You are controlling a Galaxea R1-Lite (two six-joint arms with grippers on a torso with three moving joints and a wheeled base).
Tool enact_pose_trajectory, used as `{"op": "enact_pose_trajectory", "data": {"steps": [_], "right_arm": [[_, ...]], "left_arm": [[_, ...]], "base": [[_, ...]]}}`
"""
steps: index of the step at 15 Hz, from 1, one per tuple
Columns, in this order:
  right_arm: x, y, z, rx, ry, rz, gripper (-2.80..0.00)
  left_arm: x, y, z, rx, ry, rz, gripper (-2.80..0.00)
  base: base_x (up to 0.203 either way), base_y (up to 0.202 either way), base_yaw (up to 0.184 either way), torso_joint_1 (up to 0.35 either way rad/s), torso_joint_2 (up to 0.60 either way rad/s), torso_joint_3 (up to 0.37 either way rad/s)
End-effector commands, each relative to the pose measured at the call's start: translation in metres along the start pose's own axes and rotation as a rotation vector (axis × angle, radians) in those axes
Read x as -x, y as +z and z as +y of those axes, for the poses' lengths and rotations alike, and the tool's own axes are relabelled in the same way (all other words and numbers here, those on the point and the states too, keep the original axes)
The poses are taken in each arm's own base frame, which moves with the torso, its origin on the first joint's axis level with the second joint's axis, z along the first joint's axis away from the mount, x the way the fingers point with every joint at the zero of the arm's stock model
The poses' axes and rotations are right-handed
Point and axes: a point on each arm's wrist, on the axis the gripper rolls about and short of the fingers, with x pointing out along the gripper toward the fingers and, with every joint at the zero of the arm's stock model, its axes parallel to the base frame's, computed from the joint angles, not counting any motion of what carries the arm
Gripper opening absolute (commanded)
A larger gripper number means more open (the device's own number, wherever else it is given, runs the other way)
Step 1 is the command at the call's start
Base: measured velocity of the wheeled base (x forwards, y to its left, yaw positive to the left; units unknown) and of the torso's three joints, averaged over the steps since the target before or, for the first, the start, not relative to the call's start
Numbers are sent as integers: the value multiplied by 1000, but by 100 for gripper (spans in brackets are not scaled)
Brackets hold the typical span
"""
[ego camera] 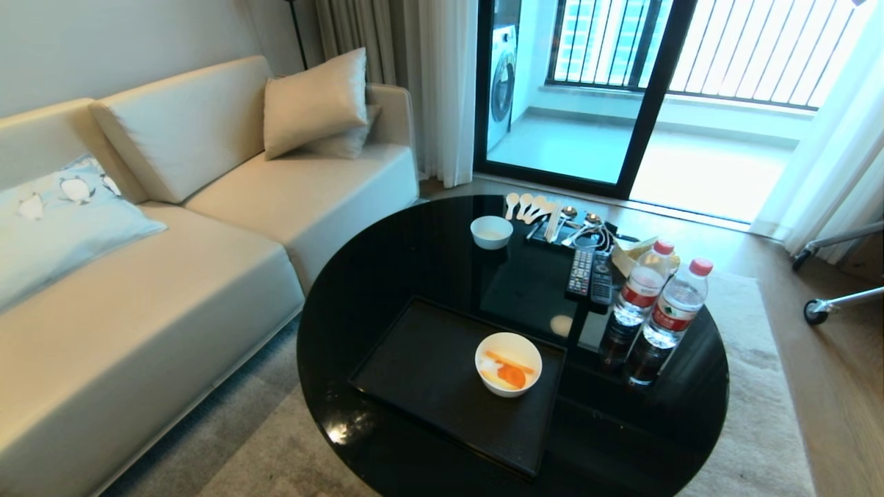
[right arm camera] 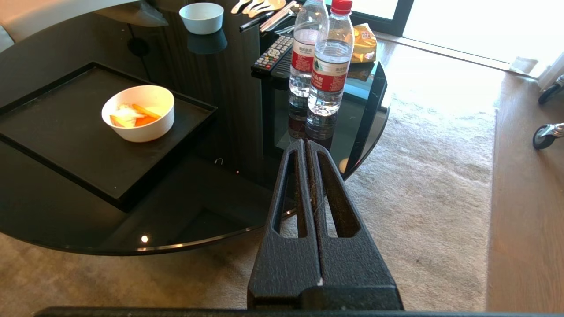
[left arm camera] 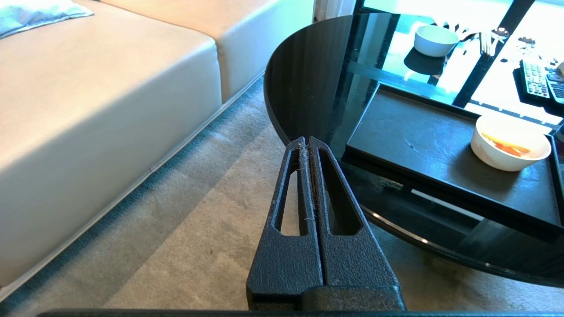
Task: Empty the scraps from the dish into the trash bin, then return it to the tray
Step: Pick up the bowl with leftover food
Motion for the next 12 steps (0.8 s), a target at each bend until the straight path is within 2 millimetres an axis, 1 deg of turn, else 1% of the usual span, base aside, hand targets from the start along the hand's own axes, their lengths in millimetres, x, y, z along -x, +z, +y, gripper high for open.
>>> {"op": "enact_pose_trajectory", "data": {"steps": [1,4,7,8,10,12], "right_arm": [[0,0,0,2,1,1,-280],[0,0,0,10,-1,1,-280],[-6,4,0,59,4,59,-280],[-10,9,-1,69,10,83,-280],[-22,28,-2,90,28,126,-280],[-39,60,-3,131,57,139,-280]], "left_arm": [[0,0,0,1,1,-1,-280],[0,0,0,1,1,-1,-280],[0,0,0,1,1,-1,-280],[0,0,0,1,1,-1,-280],[0,0,0,1,1,-1,-280],[0,0,0,1,1,-1,-280]], "base": [[0,0,0,0,0,0],[0,0,0,0,0,0],[0,0,0,0,0,0],[0,0,0,0,0,0],[0,0,0,0,0,0],[0,0,0,0,0,0]]}}
